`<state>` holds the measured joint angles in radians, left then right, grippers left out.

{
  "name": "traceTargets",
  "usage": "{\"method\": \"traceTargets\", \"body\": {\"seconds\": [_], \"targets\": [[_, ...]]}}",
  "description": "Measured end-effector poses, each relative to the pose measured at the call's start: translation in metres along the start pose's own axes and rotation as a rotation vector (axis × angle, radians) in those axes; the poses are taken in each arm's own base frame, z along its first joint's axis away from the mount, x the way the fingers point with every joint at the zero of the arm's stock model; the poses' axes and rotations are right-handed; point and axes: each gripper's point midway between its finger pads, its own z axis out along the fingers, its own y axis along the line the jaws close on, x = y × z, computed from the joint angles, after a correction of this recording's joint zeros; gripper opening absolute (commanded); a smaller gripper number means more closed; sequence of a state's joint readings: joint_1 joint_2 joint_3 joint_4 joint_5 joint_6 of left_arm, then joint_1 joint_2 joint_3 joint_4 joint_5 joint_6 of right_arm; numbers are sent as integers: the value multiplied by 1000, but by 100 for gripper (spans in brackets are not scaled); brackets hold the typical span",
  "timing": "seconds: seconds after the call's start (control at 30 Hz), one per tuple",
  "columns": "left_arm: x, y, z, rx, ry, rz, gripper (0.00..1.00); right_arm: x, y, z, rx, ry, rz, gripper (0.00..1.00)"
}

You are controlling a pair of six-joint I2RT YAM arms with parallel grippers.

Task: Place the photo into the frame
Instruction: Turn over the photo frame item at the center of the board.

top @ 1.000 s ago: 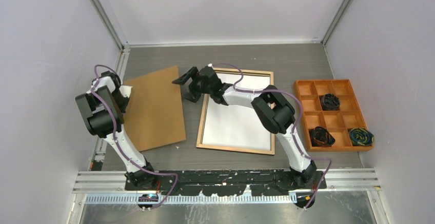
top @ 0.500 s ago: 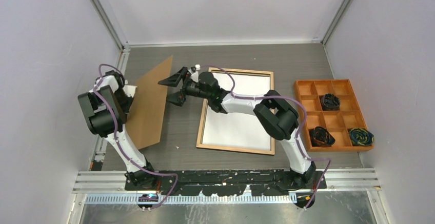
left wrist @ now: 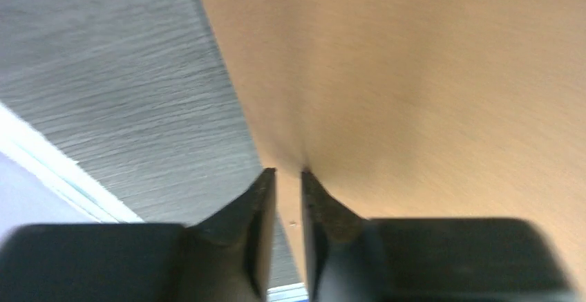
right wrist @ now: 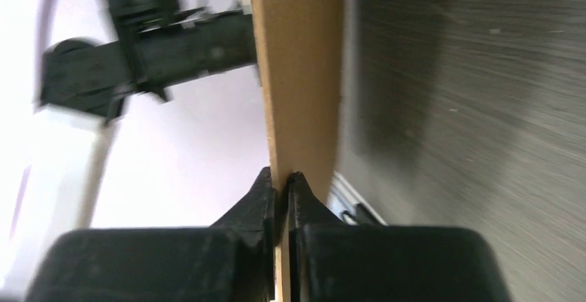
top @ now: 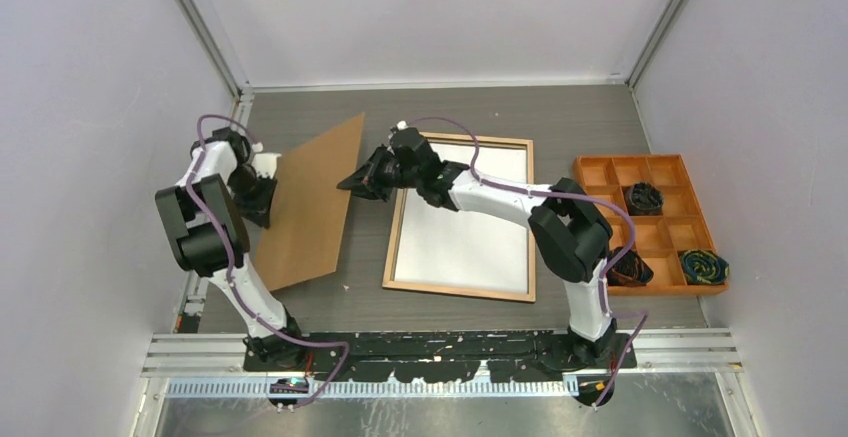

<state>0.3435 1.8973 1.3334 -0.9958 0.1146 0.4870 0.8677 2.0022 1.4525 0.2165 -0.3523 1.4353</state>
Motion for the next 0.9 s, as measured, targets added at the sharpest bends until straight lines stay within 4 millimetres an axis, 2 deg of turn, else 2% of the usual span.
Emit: {"method": "traceTargets", "body": {"seconds": [0.03, 0.07, 0.1, 0.13, 0.17, 0.27, 0.33, 0.47, 0.57, 0.73, 0.9], "targets": [[-5, -5, -8, 1, -24, 14, 37, -2, -2, -3, 23, -6, -23, 1], [-14, -11, -22, 0, -70, 35, 61, -6, -9, -6, 72, -16, -38, 1], [-21, -16, -32, 0, -107, 57, 79, -9, -15, -8, 104, -20, -37, 1], [-35, -28, -56, 14, -197, 90, 93, -12, -20, -9, 131, -24, -30, 1], [-39, -35, -61, 19, -215, 114, 99, -16, -24, -11, 155, -28, -20, 1], [-56, -77, -107, 70, -372, 238, 100, -31, -20, -18, 182, -48, -13, 1], [-58, -103, -134, 110, -467, 333, 100, -42, -10, -22, 179, -64, -12, 1], [-40, -144, -191, 145, -670, 562, 100, -75, 8, -34, 155, -112, 7, 1], [-17, -166, -220, 112, -791, 719, 100, -100, 19, -45, 136, -151, 30, 1], [18, -191, -246, 23, -927, 924, 100, -131, 30, -60, 114, -203, 87, 1], [35, -199, -249, -39, -972, 1038, 95, -135, 27, -63, 122, -211, 163, 1]]}}
